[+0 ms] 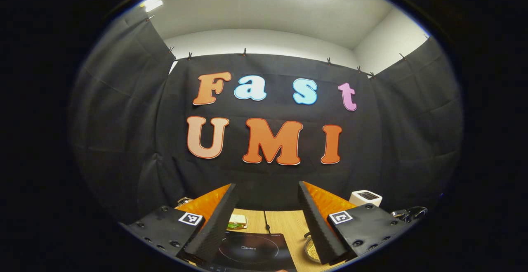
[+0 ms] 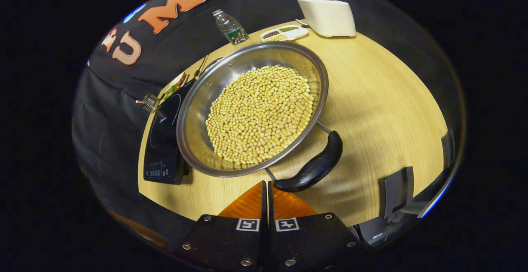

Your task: First push the handle of the pot to place it horizontally, then grasp the pot with both hands and set it on the induction cooktop.

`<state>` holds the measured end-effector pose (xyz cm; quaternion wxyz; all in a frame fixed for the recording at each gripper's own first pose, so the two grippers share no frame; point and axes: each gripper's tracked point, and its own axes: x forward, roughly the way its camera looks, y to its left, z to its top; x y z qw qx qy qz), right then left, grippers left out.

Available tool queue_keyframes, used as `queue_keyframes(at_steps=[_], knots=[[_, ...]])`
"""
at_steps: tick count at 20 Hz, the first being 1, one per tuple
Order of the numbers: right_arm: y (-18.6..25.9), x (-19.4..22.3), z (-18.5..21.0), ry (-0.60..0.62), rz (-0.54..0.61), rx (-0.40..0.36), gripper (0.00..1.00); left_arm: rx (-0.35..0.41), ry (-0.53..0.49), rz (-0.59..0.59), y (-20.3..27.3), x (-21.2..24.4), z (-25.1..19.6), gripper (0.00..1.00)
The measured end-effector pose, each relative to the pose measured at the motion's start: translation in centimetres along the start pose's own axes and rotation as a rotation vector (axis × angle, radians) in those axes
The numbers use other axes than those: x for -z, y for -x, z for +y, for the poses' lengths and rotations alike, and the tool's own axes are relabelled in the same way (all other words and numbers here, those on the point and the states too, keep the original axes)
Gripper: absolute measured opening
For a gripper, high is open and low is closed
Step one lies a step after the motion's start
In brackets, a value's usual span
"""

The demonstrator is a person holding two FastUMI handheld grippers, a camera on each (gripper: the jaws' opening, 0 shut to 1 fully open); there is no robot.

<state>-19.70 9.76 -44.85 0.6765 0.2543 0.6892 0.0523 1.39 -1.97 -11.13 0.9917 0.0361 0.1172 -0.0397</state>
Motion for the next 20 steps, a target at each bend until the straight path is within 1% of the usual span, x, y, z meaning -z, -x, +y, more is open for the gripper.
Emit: queue_keyframes(at_steps=[1,2,4,5,6,7,8,9,14,15,19,20], knots=[[-0.2,0.0,-0.1,-0.023,0.016,-0.002,0.00,-0.004,-0.001,0.002,0.0,0.1,0.1,0.95],[-0.1,-0.2,-0.2,-0.030,0.018,0.000,0.00,-0.008,-0.001,0.004,-0.2,0.1,0.3,0.93],[-0.4,-0.6,-0.9,-0.023,0.018,0.020,0.00,-0.011,-0.001,0.009,-0.4,0.3,0.3,0.93],[-0.4,-0.8,-0.9,-0.030,0.018,0.021,0.00,-0.011,-0.001,0.011,-0.3,0.5,0.3,0.95],[-0.5,-1.1,-1.1,-0.037,0.016,0.022,0.00,-0.011,0.002,0.013,-0.2,0.6,0.3,0.95],[-0.5,-1.4,-1.4,-0.041,0.015,0.026,0.00,-0.012,0.005,0.015,-0.3,0.8,0.3,0.93],[-0.5,-1.7,-1.8,-0.043,0.015,0.033,0.00,-0.016,0.007,0.017,-0.3,0.9,0.5,0.95],[-0.4,-2.0,-2.0,-0.045,0.012,0.040,0.00,-0.021,0.010,0.019,-0.4,1.1,0.6,0.93],[-0.5,-4.1,-3.6,-0.058,-0.004,0.082,0.00,-0.038,0.011,0.039,-0.7,1.8,0.9,0.93],[-0.5,-4.5,-3.9,-0.059,-0.007,0.091,0.00,-0.037,0.012,0.042,-0.7,1.9,0.8,0.95],[-0.6,-5.9,-5.2,-0.071,-0.024,0.128,0.00,-0.047,0.015,0.049,-0.8,2.3,1.3,0.95],[-0.8,-6.5,-5.5,-0.088,-0.036,0.137,0.00,-0.053,0.016,0.051,-0.9,2.5,1.5,0.98]])
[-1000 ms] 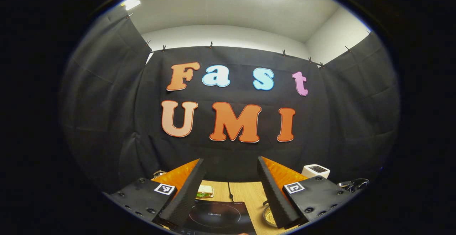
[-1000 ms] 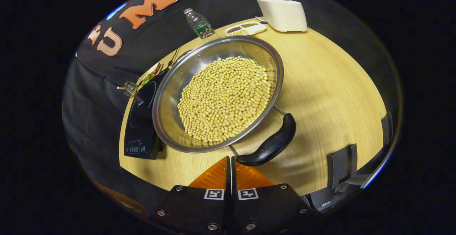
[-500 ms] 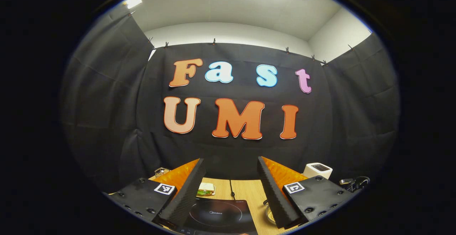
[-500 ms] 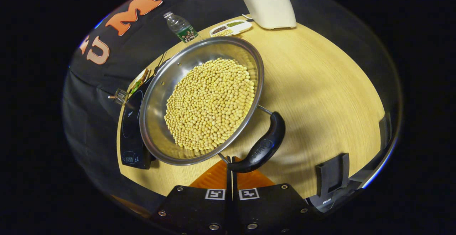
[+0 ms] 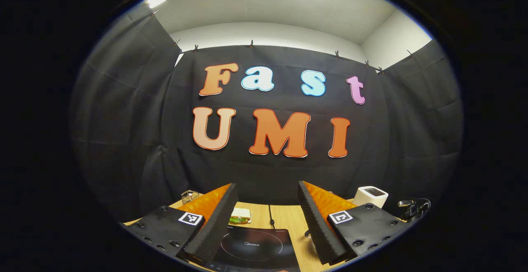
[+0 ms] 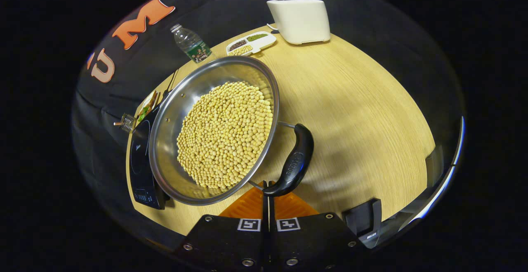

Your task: First push the handle of the pot to place it horizontally, then grasp the pot with both hands and set it on the induction cooktop.

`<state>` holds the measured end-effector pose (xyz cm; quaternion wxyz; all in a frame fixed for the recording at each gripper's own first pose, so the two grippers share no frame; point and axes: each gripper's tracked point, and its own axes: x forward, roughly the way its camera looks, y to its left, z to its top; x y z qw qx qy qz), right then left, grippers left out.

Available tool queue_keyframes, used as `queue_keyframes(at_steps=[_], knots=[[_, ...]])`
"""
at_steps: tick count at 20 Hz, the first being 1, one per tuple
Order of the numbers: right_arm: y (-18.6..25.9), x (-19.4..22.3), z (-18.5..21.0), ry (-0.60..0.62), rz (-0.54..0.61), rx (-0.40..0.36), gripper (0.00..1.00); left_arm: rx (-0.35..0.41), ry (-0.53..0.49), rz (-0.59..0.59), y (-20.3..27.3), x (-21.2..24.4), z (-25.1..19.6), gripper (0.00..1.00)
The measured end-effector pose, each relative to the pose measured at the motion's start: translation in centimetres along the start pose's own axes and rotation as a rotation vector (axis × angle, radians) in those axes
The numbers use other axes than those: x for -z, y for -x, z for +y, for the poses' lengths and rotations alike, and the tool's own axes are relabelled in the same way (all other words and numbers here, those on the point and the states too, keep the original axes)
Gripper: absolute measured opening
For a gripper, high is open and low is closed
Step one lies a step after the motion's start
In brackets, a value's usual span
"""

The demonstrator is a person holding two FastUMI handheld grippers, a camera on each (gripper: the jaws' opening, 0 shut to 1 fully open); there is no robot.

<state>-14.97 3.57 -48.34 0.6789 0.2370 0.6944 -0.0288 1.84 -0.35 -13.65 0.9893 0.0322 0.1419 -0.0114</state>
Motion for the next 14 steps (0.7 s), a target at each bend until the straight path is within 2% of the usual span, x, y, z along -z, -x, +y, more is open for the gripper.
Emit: queue_keyframes(at_steps=[3,4,7,8,14], knots=[[-0.4,-1.3,-0.2,-0.064,-0.014,0.013,0.00,-0.013,0.007,0.017,-0.3,0.8,0.5,0.93],[-0.6,-1.8,-0.3,-0.066,-0.018,0.020,0.00,-0.015,0.009,0.024,-0.4,1.1,0.7,0.96],[-0.8,-3.1,-0.3,-0.091,-0.024,0.017,0.00,-0.027,0.008,0.044,-0.9,1.7,1.3,0.95],[-1.0,-3.5,-0.4,-0.102,-0.025,0.014,0.00,-0.033,0.007,0.049,-1.0,2.0,1.6,0.99],[-1.6,-6.5,-0.6,-0.162,-0.046,-0.006,0.00,-0.034,0.000,0.088,-2.0,3.3,1.5,0.95]])
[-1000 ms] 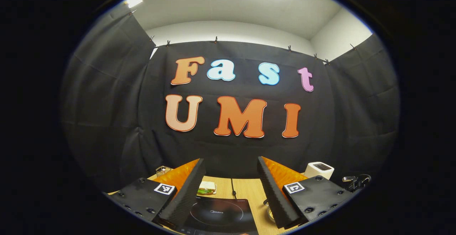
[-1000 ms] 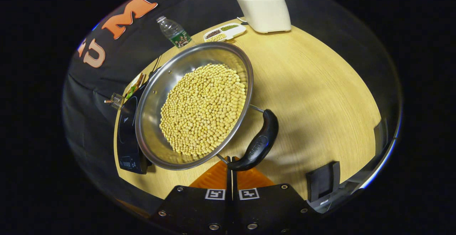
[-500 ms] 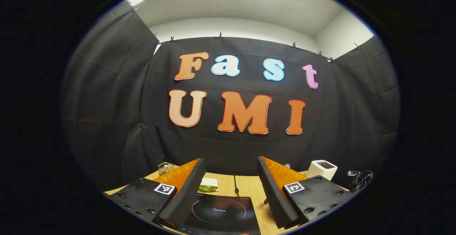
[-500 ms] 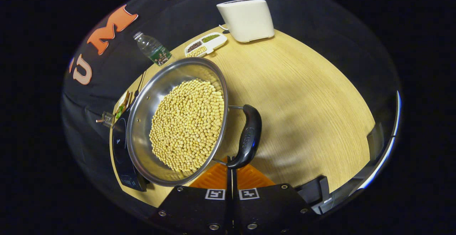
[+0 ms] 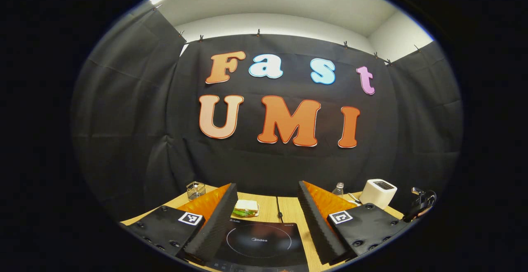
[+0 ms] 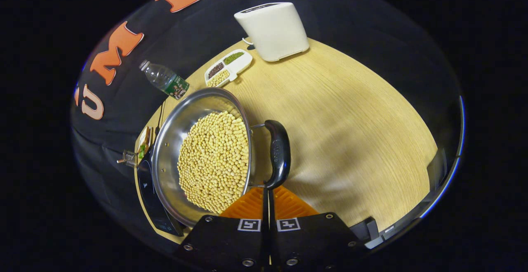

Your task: First push the handle of the pot to place it horizontally, then grasp the pot with both hands and set it on the induction cooktop.

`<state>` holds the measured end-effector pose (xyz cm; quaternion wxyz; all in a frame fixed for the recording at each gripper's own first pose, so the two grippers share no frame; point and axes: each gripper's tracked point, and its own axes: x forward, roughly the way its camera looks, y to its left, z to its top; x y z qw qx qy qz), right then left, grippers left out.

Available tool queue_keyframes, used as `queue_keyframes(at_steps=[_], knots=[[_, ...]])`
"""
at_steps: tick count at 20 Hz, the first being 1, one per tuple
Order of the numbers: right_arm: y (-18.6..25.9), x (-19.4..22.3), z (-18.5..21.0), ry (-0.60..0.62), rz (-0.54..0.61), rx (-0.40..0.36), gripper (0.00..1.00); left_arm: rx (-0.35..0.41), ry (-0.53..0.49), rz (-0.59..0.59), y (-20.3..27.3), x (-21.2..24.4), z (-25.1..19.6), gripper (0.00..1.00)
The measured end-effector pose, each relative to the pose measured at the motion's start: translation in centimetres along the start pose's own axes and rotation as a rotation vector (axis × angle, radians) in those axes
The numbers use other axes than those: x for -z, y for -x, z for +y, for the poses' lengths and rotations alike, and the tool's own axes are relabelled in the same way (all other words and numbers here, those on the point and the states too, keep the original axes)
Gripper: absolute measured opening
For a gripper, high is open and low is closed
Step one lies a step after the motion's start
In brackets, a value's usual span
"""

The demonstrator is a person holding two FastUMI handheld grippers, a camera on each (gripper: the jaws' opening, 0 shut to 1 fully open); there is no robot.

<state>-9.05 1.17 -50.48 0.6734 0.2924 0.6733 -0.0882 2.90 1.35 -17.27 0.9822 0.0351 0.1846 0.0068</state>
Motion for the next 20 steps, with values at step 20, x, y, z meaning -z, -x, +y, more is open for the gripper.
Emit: queue_keyframes(at_steps=[20], knots=[[-4.4,-8.5,-0.3,0.085,-0.123,0.064,0.00,0.206,-0.046,0.577,-6.8,21.3,-13.4,0.95]])
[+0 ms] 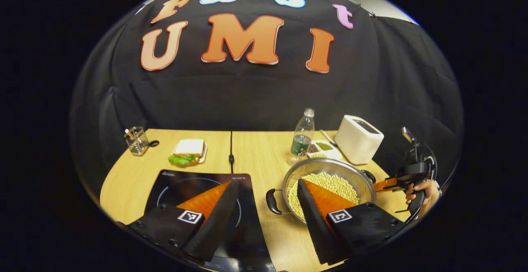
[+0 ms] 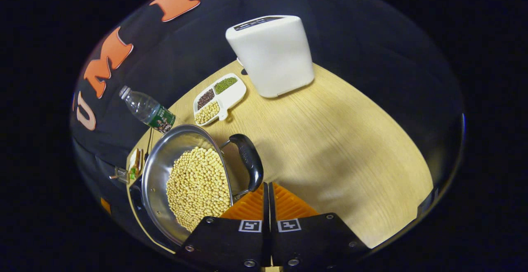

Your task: First push the handle of the pot to place it horizontally, then grasp the pot with both hands and set it on the induction cooktop.

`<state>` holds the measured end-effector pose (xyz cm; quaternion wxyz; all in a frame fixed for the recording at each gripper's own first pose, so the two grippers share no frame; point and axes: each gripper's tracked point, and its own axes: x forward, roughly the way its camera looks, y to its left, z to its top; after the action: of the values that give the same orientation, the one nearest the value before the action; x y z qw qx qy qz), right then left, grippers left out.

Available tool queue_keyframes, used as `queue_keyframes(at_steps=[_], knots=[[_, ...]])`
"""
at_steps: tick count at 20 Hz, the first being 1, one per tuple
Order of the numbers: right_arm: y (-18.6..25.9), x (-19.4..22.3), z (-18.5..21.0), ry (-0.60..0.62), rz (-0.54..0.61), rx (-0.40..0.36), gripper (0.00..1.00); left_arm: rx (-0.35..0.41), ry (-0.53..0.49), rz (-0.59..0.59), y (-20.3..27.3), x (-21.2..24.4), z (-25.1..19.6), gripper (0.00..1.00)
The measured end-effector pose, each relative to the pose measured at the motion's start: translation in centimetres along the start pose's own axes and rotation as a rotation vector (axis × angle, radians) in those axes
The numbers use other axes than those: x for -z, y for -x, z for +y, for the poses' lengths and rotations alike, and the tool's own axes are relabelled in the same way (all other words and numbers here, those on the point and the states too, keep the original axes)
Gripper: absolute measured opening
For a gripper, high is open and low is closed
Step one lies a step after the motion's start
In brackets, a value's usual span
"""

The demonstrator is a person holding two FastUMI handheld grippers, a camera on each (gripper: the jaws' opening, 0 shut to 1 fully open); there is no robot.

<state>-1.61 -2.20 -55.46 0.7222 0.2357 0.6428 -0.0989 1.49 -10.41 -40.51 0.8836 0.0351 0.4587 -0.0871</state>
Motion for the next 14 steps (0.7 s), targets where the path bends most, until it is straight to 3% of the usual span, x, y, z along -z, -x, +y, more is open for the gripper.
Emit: queue_keyframes(at_steps=[3,6,7,9,13,14], knots=[[1.3,-0.5,0.5,0.084,0.002,-0.013,0.00,-0.029,-0.022,0.107,-2.5,2.3,-0.1,0.95],[2.8,-1.5,0.2,0.134,-0.026,-0.019,0.04,0.003,-0.005,0.226,-4.9,4.7,-1.4,0.95],[3.6,-2.4,0.0,0.154,-0.053,-0.017,0.00,0.002,-0.004,0.267,-5.6,5.5,-1.5,0.96],[4.9,-4.5,-0.1,0.173,-0.106,-0.024,0.20,-0.008,-0.016,0.317,-6.8,6.9,-1.6,0.96],[5.1,-5.4,0.6,0.216,-0.131,-0.037,0.41,0.007,0.005,0.360,-8.7,8.2,-2.9,0.95],[4.6,-5.0,1.0,0.233,-0.120,-0.039,0.52,0.000,0.007,0.371,-9.1,8.6,-3.0,0.95]])
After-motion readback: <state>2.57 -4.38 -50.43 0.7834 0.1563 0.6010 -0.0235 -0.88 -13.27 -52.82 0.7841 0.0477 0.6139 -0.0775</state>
